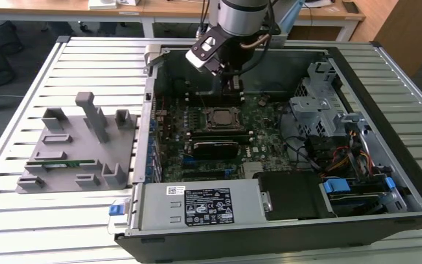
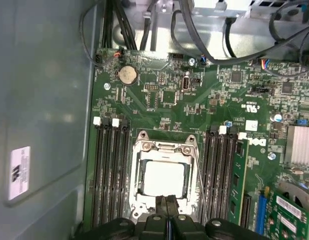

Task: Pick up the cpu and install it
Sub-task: 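Install the first cpu locking lever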

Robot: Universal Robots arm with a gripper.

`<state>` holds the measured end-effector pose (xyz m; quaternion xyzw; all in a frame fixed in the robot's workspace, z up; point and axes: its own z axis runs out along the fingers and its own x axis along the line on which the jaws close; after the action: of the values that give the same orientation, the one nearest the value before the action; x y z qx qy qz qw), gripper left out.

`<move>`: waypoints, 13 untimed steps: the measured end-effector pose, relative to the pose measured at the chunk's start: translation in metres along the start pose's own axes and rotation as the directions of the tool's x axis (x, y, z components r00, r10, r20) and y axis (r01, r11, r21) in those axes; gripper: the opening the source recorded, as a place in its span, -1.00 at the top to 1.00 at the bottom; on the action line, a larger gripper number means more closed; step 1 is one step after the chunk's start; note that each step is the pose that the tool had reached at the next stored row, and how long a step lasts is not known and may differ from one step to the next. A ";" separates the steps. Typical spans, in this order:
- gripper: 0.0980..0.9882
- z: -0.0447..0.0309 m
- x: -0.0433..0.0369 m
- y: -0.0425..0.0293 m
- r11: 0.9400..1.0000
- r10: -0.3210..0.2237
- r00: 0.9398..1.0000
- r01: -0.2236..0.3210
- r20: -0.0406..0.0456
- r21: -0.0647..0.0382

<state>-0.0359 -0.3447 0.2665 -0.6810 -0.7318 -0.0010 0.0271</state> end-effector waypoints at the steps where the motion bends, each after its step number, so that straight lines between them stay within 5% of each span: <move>1: 0.98 -0.0030 0.0001 -0.0001 1.000 0.000 1.000 0.000 0.000 -0.001; 5: 0.98 -0.0110 0.0005 -0.0004 1.000 -0.001 1.000 0.001 0.000 -0.005; 13: 0.98 -0.0112 0.0006 -0.0024 0.999 -0.043 0.999 0.043 0.007 -0.007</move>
<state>-0.0378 -0.3446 0.2778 -0.6654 -0.7462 -0.0017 0.0222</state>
